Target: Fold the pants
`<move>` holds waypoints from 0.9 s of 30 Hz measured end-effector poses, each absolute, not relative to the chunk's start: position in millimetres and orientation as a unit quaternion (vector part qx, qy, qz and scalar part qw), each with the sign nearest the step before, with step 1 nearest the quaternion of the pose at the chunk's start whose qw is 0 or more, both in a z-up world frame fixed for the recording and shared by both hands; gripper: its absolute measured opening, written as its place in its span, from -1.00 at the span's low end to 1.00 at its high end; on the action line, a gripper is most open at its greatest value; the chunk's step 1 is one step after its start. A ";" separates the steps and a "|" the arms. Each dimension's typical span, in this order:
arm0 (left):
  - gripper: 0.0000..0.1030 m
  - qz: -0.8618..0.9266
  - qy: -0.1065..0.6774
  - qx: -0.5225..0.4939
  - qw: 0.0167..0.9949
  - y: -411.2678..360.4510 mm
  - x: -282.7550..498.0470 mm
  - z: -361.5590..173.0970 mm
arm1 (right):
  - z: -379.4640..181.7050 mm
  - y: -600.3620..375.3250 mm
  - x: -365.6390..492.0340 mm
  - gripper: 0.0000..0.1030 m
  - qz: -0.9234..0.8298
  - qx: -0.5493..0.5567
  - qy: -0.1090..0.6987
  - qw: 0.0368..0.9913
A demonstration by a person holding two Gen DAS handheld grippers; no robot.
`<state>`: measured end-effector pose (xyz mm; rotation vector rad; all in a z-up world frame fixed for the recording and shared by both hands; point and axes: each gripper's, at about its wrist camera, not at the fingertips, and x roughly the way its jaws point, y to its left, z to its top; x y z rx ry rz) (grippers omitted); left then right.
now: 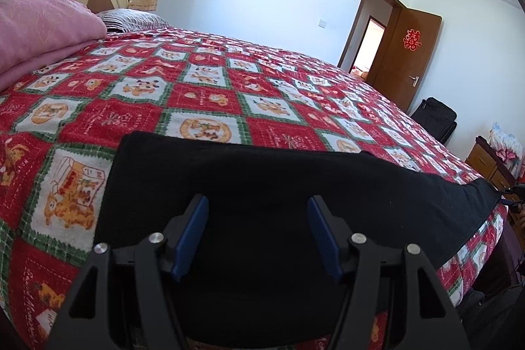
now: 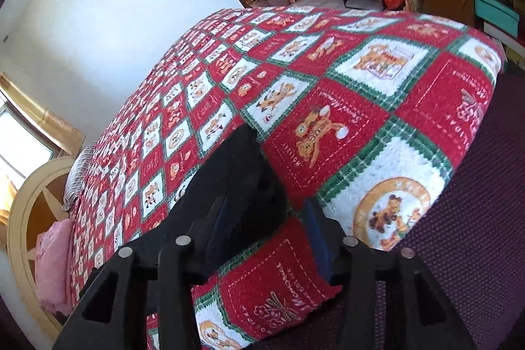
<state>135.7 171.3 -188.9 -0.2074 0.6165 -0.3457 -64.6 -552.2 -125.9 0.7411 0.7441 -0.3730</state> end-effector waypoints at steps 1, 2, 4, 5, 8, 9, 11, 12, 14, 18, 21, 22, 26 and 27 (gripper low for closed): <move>0.29 -0.169 0.300 -0.101 0.933 171.1 135.4 -189.2 | -127.7 -549.9 -60.8 -0.03 -0.178 0.345 0.355 0.850; 0.29 -0.169 0.299 -0.100 0.934 171.1 135.2 -189.4 | -128.9 -546.7 -56.8 -0.03 -0.179 0.335 0.356 0.854; 0.29 -0.171 0.296 -0.099 0.934 171.5 135.0 -189.7 | -129.6 -542.4 -52.2 -0.57 -0.183 0.328 0.353 0.857; 0.29 -0.172 0.296 -0.099 0.935 171.8 134.3 -190.0 | -129.7 -541.1 -50.1 -0.81 -0.183 0.327 0.352 0.858; 0.29 -0.174 0.295 -0.099 0.935 172.4 134.1 -190.0 | -118.7 -538.1 -54.6 -0.81 -0.169 0.331 0.326 0.869; 0.29 -0.173 0.294 -0.098 0.935 172.0 134.3 -190.1 | -109.8 -535.8 -61.0 -0.82 -0.167 0.326 0.307 0.878; 0.30 -0.171 0.293 -0.095 0.936 170.7 133.8 -190.5 | -97.7 -533.5 -74.4 -0.82 -0.179 0.317 0.286 0.886; 0.32 -0.172 0.292 -0.093 0.936 170.1 133.6 -190.7 | -97.9 -533.4 -76.5 -0.82 -0.185 0.314 0.287 0.886; 0.33 -0.171 0.293 -0.089 0.937 169.1 133.7 -190.8 | -111.1 -538.5 -73.4 -0.82 -0.204 0.305 0.309 0.877; 0.33 -0.178 0.297 -0.095 0.933 172.4 135.0 -189.8 | -142.7 -557.4 -68.8 -0.77 -0.195 0.343 0.320 0.861; 0.33 -0.175 0.295 -0.091 0.935 170.3 134.4 -190.8 | -133.1 -556.1 -77.7 -0.39 -0.212 0.346 0.307 0.861; 0.36 -0.175 0.294 -0.089 0.935 169.2 134.2 -191.1 | -123.0 -551.7 -80.3 -0.27 -0.251 0.317 0.304 0.863; 0.37 -0.173 0.293 -0.086 0.936 167.7 133.5 -191.6 | -84.2 -520.9 -75.1 -0.27 -0.263 0.229 0.270 0.898; 0.37 -0.174 0.293 -0.086 0.936 167.6 133.4 -191.7 | -79.8 -511.5 -66.2 -0.26 -0.238 0.220 0.275 0.905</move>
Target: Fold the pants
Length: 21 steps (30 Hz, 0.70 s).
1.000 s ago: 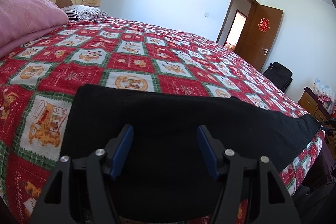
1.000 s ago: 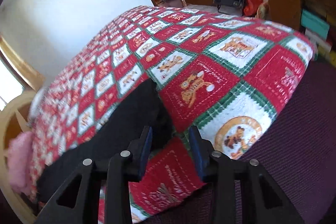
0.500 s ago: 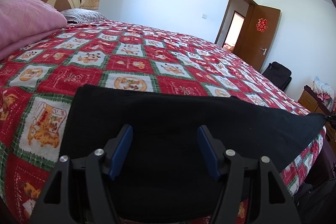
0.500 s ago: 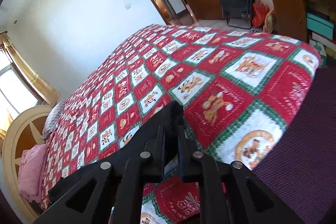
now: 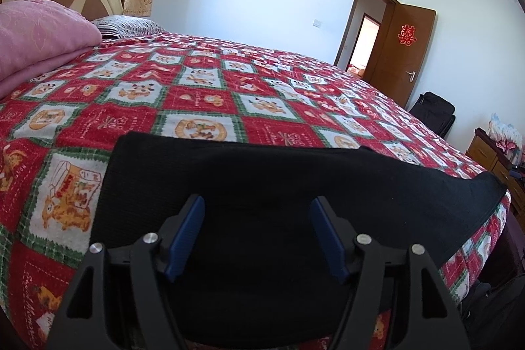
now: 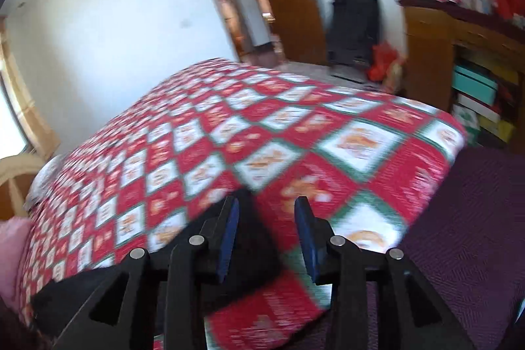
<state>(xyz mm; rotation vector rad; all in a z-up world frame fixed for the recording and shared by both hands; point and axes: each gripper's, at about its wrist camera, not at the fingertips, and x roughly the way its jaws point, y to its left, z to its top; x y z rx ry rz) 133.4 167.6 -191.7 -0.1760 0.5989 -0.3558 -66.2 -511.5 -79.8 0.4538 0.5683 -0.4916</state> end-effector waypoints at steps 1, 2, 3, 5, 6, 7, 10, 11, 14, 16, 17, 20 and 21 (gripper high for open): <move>0.37 -0.175 0.293 -0.086 0.936 167.5 133.2 -191.9 | -78.6 -501.2 -53.1 -0.23 -0.211 0.204 0.291 0.911; 0.37 -0.175 0.293 -0.085 0.936 167.3 133.4 -191.6 | -79.9 -491.5 -39.3 -0.23 -0.193 0.183 0.309 0.913; 0.38 -0.176 0.292 -0.085 0.936 167.5 133.3 -191.5 | -83.3 -485.4 -24.4 -0.23 -0.191 0.163 0.325 0.912; 0.38 -0.177 0.292 -0.086 0.936 167.6 133.0 -191.4 | -91.7 -489.8 -3.5 -0.23 -0.203 0.157 0.339 0.905; 0.38 -0.177 0.292 -0.085 0.936 167.7 133.0 -191.5 | -97.1 -496.7 8.6 -0.23 -0.211 0.159 0.350 0.898; 0.38 -0.176 0.291 -0.084 0.937 167.5 133.0 -191.5 | -104.7 -509.4 22.1 -0.23 -0.222 0.168 0.367 0.888; 0.40 -0.176 0.289 -0.081 0.938 167.3 131.9 -191.8 | -127.9 -538.6 41.1 -0.23 -0.221 0.193 0.411 0.863; 0.40 -0.175 0.289 -0.080 0.938 166.9 131.7 -191.8 | -131.6 -546.8 41.1 -0.24 -0.215 0.205 0.413 0.861; 0.44 -0.175 0.288 -0.077 0.939 165.0 131.7 -192.0 | -127.7 -541.7 34.7 -0.69 -0.185 0.190 0.407 0.874; 0.47 -0.172 0.288 -0.070 0.939 162.5 131.8 -192.2 | -117.2 -527.2 21.1 -0.78 -0.176 0.157 0.383 0.893; 0.48 -0.171 0.288 -0.068 0.940 161.4 131.8 -192.2 | -111.8 -519.4 12.2 -0.79 -0.167 0.147 0.368 0.903; 0.50 -0.170 0.290 -0.067 0.939 161.1 132.1 -192.2 | -100.9 -492.9 -9.4 -0.80 -0.144 0.091 0.339 0.925; 0.50 -0.170 0.290 -0.068 0.940 161.1 132.2 -192.2 | -98.6 -482.6 -18.1 -0.80 -0.133 0.064 0.331 0.932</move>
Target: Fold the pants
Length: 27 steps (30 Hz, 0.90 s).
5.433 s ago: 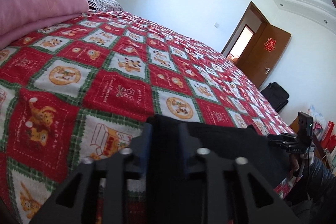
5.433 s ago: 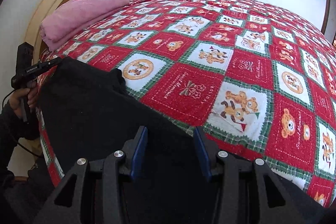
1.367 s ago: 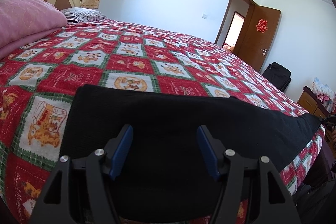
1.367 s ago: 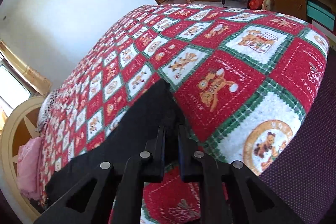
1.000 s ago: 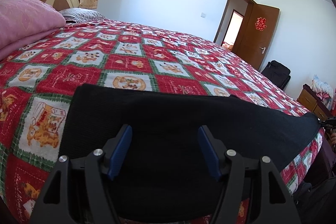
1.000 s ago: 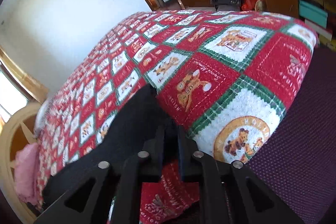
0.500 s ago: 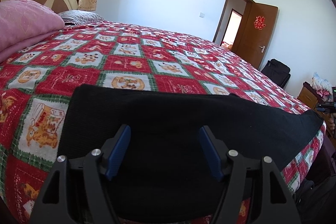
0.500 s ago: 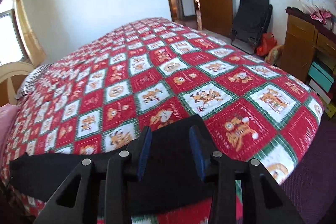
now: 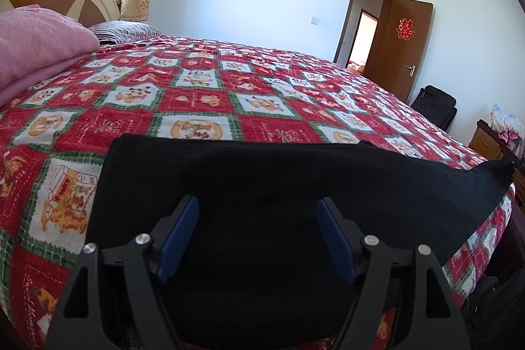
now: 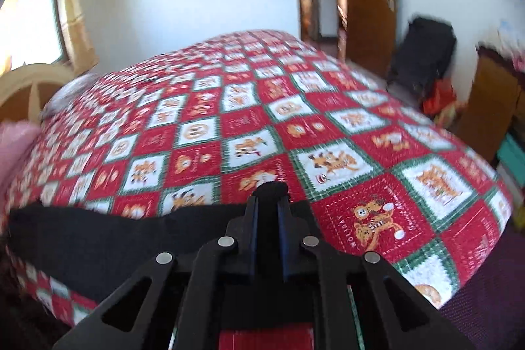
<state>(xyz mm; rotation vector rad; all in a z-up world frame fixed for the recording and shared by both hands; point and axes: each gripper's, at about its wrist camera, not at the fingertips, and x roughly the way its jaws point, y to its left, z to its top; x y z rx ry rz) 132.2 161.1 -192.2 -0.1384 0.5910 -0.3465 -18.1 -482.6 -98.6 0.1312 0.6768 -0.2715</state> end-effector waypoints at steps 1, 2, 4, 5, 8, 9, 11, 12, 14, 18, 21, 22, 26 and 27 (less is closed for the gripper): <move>0.50 -0.170 0.289 -0.068 0.940 161.4 132.2 -192.2 | -98.0 -471.5 -27.7 -0.80 -0.112 0.036 0.323 0.939; 0.50 -0.170 0.289 -0.068 0.940 161.0 132.0 -192.4 | -98.3 -462.0 -35.3 -0.80 -0.092 0.011 0.319 0.943; 0.51 -0.170 0.289 -0.066 0.940 160.9 132.3 -192.5 | -105.1 -444.5 -49.4 -0.80 -0.049 -0.032 0.327 0.943; 0.52 -0.170 0.289 -0.067 0.940 160.7 132.1 -192.6 | -109.6 -438.9 -52.7 -0.80 -0.035 -0.046 0.336 0.940; 0.54 -0.168 0.289 -0.063 0.940 160.3 131.8 -192.8 | -122.9 -430.6 -56.9 -0.80 -0.011 -0.069 0.366 0.928; 0.54 -0.168 0.289 -0.062 0.940 160.0 132.0 -192.8 | -125.0 -431.0 -55.4 -0.80 -0.018 -0.074 0.368 0.927; 0.54 -0.169 0.290 -0.063 0.940 161.1 132.2 -192.5 | -123.6 -439.3 -51.2 -0.79 -0.026 -0.052 0.365 0.929; 0.54 -0.169 0.289 -0.064 0.940 160.1 132.0 -192.6 | -121.1 -443.4 -50.7 -0.79 -0.019 -0.035 0.361 0.932; 0.54 -0.169 0.289 -0.063 0.940 159.8 131.7 -192.7 | -117.0 -448.2 -47.5 -0.80 -0.046 -0.036 0.351 0.935; 0.54 -0.170 0.288 -0.064 0.940 160.0 131.6 -192.7 | -108.0 -463.9 -42.7 -0.55 -0.003 0.032 0.362 0.932; 0.54 -0.169 0.288 -0.063 0.940 160.0 131.6 -192.5 | -102.4 -474.0 -38.8 0.30 -0.008 0.041 0.359 0.932; 0.54 -0.169 0.289 -0.062 0.940 160.1 131.6 -192.5 | -99.3 -481.0 -38.5 0.30 -0.013 0.053 0.352 0.934; 0.61 -0.170 0.288 -0.057 0.941 157.8 131.2 -192.5 | -88.6 -523.3 -25.5 0.29 -0.064 0.133 0.345 0.927; 0.63 -0.170 0.288 -0.056 0.941 156.6 131.2 -192.5 | -93.1 -536.1 -14.6 0.12 -0.086 0.150 0.367 0.914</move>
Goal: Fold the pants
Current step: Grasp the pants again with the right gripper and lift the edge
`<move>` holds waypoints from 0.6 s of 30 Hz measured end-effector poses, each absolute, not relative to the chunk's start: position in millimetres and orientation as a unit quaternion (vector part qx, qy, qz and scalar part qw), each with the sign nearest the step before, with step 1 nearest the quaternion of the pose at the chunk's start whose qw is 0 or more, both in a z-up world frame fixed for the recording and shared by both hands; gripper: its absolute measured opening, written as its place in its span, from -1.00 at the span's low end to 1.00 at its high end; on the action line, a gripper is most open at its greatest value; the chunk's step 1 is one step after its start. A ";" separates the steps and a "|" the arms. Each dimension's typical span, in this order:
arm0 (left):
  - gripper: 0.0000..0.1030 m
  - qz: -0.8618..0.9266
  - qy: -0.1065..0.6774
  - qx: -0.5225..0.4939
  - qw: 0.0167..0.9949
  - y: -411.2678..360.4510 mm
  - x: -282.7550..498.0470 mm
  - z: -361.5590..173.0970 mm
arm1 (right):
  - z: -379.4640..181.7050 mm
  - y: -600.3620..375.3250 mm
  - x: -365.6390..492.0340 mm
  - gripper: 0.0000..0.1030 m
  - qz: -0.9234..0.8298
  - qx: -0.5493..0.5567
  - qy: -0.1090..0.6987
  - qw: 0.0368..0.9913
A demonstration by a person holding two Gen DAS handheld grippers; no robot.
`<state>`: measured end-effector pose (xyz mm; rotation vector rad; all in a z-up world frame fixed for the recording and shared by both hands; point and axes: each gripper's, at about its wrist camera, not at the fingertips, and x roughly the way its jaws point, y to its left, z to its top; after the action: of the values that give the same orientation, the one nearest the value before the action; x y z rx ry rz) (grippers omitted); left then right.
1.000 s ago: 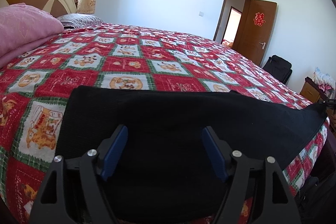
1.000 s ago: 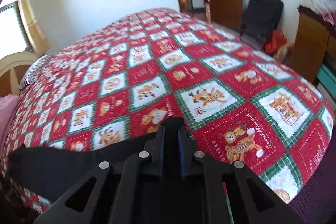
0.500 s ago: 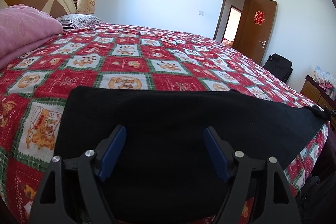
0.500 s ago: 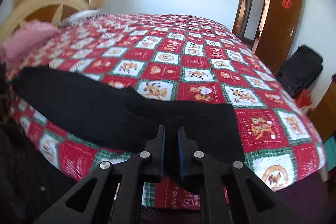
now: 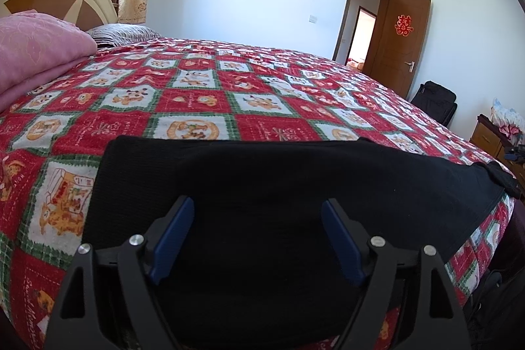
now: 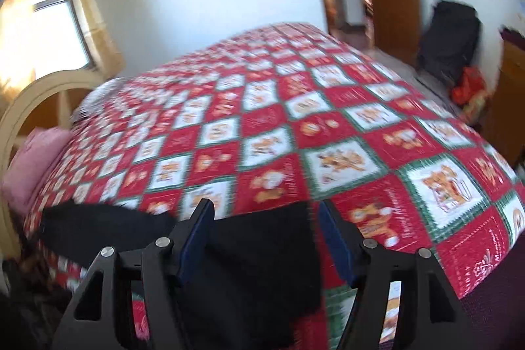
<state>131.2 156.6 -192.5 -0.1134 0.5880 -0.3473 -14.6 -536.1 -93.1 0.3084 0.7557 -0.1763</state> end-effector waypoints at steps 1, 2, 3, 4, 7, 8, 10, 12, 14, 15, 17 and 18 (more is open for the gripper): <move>0.63 -0.170 0.288 -0.054 0.941 156.1 131.5 -192.6 | -98.7 -544.1 -5.3 -0.13 -0.097 0.162 0.384 0.904; 0.63 -0.170 0.288 -0.053 0.941 155.8 131.5 -192.6 | -104.4 -551.1 3.9 -0.19 -0.098 0.174 0.400 0.895; 0.63 -0.171 0.288 -0.053 0.941 155.9 131.4 -192.5 | -112.9 -556.5 14.9 -0.21 -0.097 0.187 0.417 0.884; 0.63 -0.172 0.288 -0.054 0.941 156.5 131.6 -192.4 | -118.7 -561.0 22.3 -0.21 -0.096 0.195 0.430 0.876; 0.64 -0.172 0.287 -0.053 0.941 154.7 131.0 -193.0 | -141.3 -561.1 44.3 -0.43 -0.066 0.213 0.477 0.850; 0.64 -0.171 0.287 -0.053 0.941 155.1 131.4 -192.7 | -141.2 -557.5 47.2 -0.71 -0.077 0.195 0.477 0.853; 0.65 -0.172 0.287 -0.053 0.941 155.4 131.2 -192.9 | -135.1 -550.1 49.2 -0.96 -0.089 0.169 0.466 0.864; 0.65 -0.172 0.286 -0.053 0.941 155.3 130.8 -193.0 | -118.9 -546.0 41.5 -0.96 -0.094 0.158 0.423 0.887; 0.67 -0.172 0.286 -0.051 0.941 154.8 130.5 -193.1 | -107.9 -548.1 34.6 -0.97 -0.105 0.159 0.391 0.900; 0.68 -0.173 0.286 -0.050 0.941 154.5 130.6 -193.1 | -106.4 -549.4 33.4 -0.97 -0.122 0.151 0.385 0.902; 0.68 -0.173 0.285 -0.049 0.941 154.6 130.5 -193.1 | -110.4 -553.5 35.0 -0.97 -0.147 0.148 0.383 0.900; 0.68 -0.173 0.285 -0.049 0.942 155.0 130.6 -193.1 | -115.7 -557.9 35.8 -0.97 -0.161 0.151 0.385 0.896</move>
<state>130.6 155.0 -193.1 -0.0990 0.5814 -0.3529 35.8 -557.9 -115.7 0.3134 0.7989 -0.3331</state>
